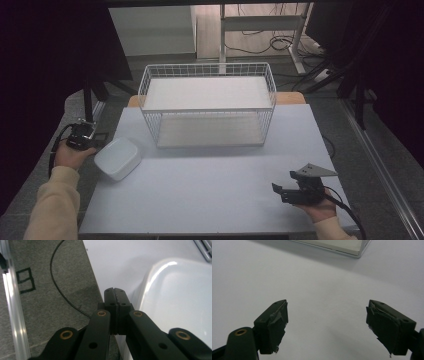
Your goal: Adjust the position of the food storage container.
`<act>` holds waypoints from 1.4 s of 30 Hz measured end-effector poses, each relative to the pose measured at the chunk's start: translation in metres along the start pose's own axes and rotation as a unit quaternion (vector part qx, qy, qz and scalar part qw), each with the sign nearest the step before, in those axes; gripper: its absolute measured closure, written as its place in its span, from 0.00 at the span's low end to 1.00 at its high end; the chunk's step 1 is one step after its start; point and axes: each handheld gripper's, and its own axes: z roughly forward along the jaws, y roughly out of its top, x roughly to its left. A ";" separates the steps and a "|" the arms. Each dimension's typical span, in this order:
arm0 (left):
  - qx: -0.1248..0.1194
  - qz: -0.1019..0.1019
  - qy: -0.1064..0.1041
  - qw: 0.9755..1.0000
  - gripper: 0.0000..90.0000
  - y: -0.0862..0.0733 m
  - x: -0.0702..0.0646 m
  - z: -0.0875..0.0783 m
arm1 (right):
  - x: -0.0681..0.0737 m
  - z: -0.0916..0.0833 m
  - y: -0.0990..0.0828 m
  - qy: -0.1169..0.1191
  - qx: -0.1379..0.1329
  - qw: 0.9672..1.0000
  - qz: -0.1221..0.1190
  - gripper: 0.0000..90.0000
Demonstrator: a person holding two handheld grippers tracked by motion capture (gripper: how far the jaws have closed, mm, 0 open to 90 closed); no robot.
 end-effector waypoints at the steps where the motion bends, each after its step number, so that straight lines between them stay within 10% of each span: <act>1: 0.000 0.002 -0.001 1.000 1.00 -0.003 0.000 -0.001 | 0.000 0.000 0.000 0.000 0.000 1.000 0.000 0.19; 14: 0.003 0.026 -0.024 0.999 1.00 -0.020 -0.010 -0.003 | 0.000 0.000 0.000 0.002 0.001 1.000 0.000 0.19; 42: 0.014 0.028 -0.074 0.997 1.00 -0.050 -0.109 -0.005 | 0.002 -0.003 0.001 0.011 -0.008 1.000 -0.002 0.19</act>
